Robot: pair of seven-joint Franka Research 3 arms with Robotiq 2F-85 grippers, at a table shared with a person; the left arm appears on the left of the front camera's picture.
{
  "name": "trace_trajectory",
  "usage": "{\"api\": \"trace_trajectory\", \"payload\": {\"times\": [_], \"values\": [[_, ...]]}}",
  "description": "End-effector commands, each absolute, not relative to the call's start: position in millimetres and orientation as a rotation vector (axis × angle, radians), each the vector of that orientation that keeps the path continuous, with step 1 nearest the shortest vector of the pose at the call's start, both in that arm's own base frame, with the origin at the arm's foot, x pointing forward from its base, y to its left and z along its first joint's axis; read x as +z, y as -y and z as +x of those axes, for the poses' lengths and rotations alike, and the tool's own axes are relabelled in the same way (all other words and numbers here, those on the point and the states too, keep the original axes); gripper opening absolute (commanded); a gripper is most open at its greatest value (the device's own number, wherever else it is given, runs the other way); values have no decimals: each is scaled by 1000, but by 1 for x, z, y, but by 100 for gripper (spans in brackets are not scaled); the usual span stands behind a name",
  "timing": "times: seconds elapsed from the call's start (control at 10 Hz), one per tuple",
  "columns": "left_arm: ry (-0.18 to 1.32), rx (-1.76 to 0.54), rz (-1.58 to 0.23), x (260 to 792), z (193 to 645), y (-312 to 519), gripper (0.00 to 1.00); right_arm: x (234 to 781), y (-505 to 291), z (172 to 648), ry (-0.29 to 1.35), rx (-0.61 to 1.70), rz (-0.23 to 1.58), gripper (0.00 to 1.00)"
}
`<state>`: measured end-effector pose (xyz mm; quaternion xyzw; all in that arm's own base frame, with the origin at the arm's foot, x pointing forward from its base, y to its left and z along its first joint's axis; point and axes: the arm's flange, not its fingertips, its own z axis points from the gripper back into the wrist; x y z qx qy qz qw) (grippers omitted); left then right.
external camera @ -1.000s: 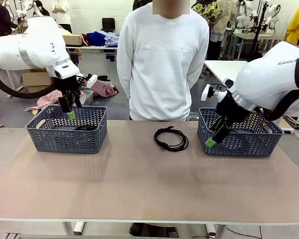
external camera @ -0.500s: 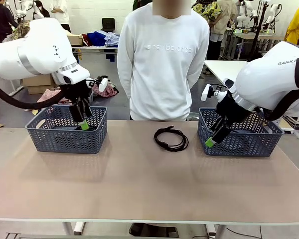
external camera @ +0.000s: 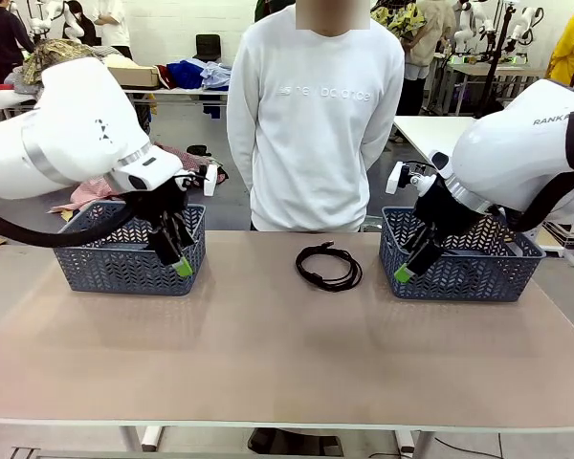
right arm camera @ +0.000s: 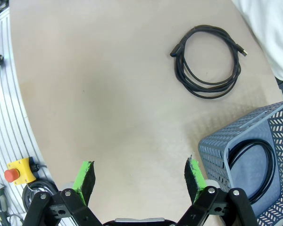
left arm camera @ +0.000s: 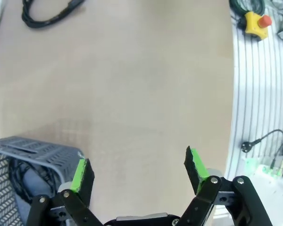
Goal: Organize the cables according to human instructions.
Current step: Pick up a bundle of cables and place it in the basket indicated by the human.
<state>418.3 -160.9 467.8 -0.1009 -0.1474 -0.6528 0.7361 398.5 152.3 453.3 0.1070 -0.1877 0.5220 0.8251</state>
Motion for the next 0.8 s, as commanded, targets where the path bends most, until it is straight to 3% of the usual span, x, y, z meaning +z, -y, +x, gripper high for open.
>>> {"api": "trace_trajectory", "payload": {"times": [0.0,0.7], "values": [[356,-1398,-205,460,400,167,100,454,-152,398,401,1104,227,100],[335,-1416,-211,462,405,169,100,454,-152,398,401,1104,227,100]]}}
